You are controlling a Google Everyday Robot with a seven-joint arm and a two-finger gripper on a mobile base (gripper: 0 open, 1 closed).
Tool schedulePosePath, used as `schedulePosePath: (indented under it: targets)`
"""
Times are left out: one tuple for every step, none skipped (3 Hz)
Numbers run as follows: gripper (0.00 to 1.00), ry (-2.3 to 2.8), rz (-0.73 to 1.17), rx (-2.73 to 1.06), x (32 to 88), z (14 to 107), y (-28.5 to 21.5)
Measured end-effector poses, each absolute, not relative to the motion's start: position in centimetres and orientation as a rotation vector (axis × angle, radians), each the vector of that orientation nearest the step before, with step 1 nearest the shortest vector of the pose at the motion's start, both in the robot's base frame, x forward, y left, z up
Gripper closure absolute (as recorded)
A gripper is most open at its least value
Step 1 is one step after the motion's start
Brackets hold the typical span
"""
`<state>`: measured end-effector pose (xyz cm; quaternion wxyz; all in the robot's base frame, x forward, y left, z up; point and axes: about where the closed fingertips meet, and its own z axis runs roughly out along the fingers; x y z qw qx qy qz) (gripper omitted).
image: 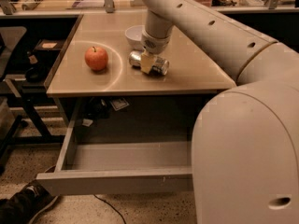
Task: Place redbull can into top drawer
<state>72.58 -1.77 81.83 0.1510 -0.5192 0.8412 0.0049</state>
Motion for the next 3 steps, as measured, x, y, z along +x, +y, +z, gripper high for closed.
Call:
schedulePosePath:
  targets:
    - [0.88, 2.415, 0.014, -1.491, 72.6, 81.8, -1.8]
    - [1.0, 2.415, 0.014, -1.491, 72.5, 81.8, -1.8]
    - [1.0, 2.393, 0.009, -1.477, 71.3, 82.5, -2.6]
